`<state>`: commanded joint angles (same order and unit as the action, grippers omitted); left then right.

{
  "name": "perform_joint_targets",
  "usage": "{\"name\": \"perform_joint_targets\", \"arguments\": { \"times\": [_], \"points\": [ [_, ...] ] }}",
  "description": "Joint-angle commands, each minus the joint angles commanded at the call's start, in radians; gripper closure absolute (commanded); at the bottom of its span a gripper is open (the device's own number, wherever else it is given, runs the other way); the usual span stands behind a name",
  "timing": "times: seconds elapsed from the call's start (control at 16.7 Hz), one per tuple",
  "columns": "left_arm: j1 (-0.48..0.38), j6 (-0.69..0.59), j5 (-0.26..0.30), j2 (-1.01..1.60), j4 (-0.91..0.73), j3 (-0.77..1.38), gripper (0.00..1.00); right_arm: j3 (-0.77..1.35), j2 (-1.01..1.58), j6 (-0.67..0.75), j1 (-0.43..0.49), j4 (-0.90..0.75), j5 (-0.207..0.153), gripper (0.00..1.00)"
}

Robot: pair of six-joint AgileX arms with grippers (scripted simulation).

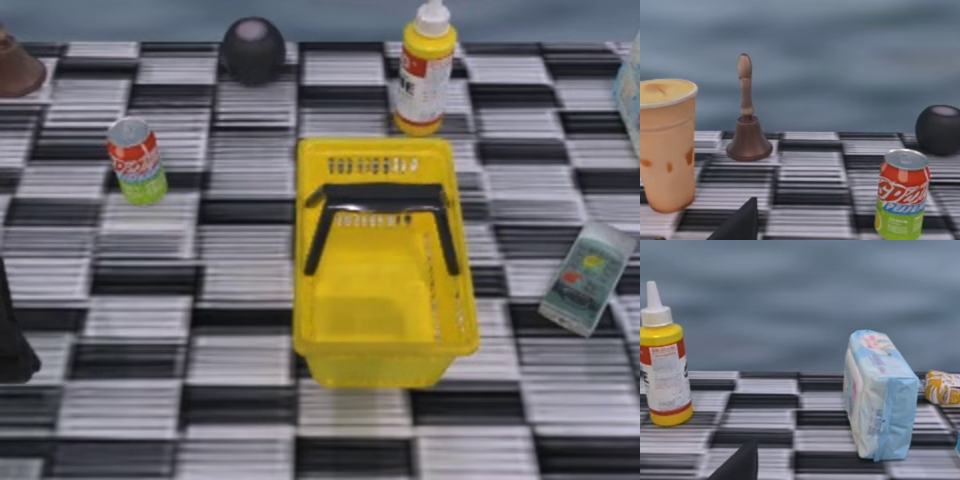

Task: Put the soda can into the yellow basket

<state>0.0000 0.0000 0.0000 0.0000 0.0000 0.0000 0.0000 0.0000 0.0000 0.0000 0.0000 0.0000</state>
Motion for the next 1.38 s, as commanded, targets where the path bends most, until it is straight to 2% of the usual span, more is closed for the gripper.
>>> {"name": "perform_joint_targets", "arguments": {
  "times": [0.3,0.6,0.96,1.38],
  "points": [
    [-0.003,0.009,0.004,0.04,-0.029,0.043,0.0,0.0,0.0,0.0,0.0,0.0,0.0,0.0],
    [-0.027,0.058,0.029,0.261,-0.184,0.257,0.0,0.0,0.0,0.0,0.0,0.0,0.0,0.0],
    [-0.071,0.166,0.07,0.738,-0.512,0.669,0.0,0.0,0.0,0.0,0.0,0.0,0.0,0.0],
    [-0.119,0.334,0.092,1.465,-0.993,1.275,0.0,0.0,0.0,0.0,0.0,0.0,0.0,0.0]
  ]
}}
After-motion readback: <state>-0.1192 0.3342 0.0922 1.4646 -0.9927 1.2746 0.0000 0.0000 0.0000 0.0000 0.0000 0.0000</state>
